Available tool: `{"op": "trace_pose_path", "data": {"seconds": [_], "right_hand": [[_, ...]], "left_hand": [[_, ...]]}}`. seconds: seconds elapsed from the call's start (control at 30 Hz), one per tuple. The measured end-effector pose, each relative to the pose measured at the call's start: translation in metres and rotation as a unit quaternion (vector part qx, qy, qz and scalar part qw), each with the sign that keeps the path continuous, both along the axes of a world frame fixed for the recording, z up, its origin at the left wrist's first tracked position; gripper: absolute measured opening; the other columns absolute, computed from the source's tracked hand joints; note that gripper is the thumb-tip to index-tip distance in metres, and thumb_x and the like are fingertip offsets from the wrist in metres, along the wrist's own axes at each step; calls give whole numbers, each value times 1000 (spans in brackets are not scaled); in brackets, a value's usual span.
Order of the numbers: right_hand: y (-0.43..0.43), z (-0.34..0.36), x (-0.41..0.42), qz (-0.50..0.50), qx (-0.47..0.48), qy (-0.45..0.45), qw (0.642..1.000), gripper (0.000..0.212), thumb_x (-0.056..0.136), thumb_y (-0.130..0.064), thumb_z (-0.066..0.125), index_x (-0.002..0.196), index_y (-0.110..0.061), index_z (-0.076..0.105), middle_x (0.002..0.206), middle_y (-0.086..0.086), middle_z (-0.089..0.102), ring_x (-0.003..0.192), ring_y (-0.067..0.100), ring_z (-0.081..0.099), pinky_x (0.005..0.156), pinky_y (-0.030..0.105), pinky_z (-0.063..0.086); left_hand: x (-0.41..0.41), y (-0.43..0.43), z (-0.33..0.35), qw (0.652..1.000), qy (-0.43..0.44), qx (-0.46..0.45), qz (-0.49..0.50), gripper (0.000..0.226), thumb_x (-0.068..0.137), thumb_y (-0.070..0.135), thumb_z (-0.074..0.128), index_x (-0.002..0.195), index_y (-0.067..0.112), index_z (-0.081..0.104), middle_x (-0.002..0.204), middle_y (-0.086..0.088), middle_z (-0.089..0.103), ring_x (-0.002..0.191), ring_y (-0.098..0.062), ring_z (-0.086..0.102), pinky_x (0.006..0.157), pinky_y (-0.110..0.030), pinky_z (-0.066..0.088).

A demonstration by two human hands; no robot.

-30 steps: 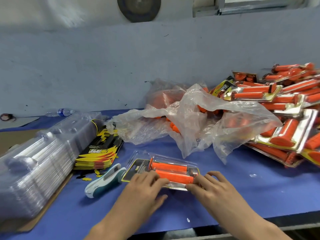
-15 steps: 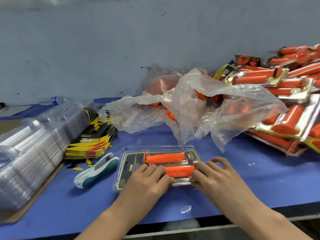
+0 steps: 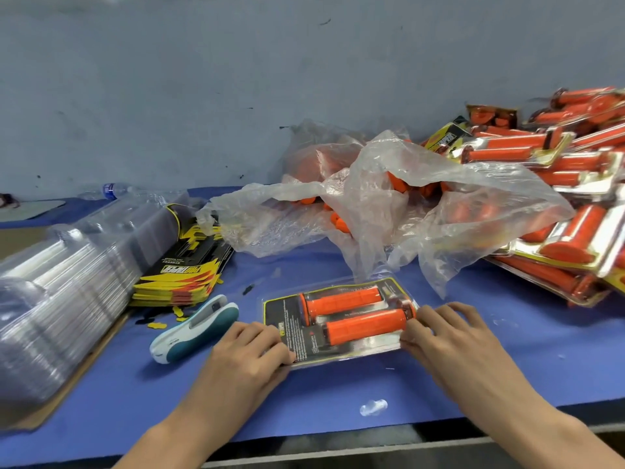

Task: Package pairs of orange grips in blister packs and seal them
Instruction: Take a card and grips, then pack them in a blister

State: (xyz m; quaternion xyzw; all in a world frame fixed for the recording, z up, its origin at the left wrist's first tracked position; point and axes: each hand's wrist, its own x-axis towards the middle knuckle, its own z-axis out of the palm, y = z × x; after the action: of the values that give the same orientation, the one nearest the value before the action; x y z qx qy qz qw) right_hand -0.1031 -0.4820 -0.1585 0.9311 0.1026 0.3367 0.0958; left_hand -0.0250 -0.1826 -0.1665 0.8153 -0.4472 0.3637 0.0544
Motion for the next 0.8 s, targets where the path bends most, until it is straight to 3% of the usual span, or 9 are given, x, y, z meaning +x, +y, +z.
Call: {"op": "trace_pose_path", "data": {"seconds": [0.07,0.17,0.3,0.43,0.47,0.57,0.7,0.8], "right_hand": [[16,-5,0,22,-2,8,1000,19,77,-18,77,82,-26,60,80,-5,53,71,24,55,79,38,42],[31,-7,2,61,-2,36,997,30,68,-6,75,84,-26,59,81,-6,52,70,22,54,70,34,46],[24,2,1,91,2,15,996,11,93,-19,56,84,-26,58,81,-6,51,70,21,53,62,32,42],[6,-2,3,89,-9,-6,996,9,93,-17,54,89,-24,58,85,-4,52,73,25,52,66,36,40],[-1,-4,2,76,-3,-9,997,8,90,-16,58,90,-24,58,85,-4,52,74,25,54,68,36,39],[-12,-9,-2,61,22,1,998,34,71,-5,80,92,-26,64,88,-4,55,76,24,56,73,33,38],[-4,-8,-7,114,26,2,993,9,84,-28,74,88,-24,66,90,-4,58,72,21,56,64,31,45],[-1,-2,-7,134,19,-10,991,20,92,-34,53,81,-23,66,88,-5,62,70,19,57,66,29,41]], "left_hand": [[-3,-6,1,1000,0,0,-3,20,92,24,59,73,20,54,76,4,52,69,-20,51,68,-29,37],[-6,-10,5,1000,15,1,-9,22,94,26,57,72,20,57,76,5,53,69,-19,50,66,-29,37],[-2,5,15,997,81,-12,3,30,95,32,51,72,17,63,74,4,55,64,-21,55,63,-31,40],[4,25,21,986,158,-48,17,35,95,37,47,77,14,66,81,3,58,68,-21,58,59,-37,50],[5,29,21,984,169,-55,18,35,95,38,46,78,15,66,83,4,58,69,-19,58,61,-37,50],[7,38,18,981,187,-49,21,36,96,42,45,80,18,66,89,9,59,75,-14,60,66,-33,49],[9,42,12,978,202,-44,25,32,95,44,45,82,22,64,93,14,58,79,-11,60,66,-31,50],[11,40,9,975,217,-36,30,29,94,45,47,85,23,63,95,15,57,81,-10,60,70,-27,49]]}}
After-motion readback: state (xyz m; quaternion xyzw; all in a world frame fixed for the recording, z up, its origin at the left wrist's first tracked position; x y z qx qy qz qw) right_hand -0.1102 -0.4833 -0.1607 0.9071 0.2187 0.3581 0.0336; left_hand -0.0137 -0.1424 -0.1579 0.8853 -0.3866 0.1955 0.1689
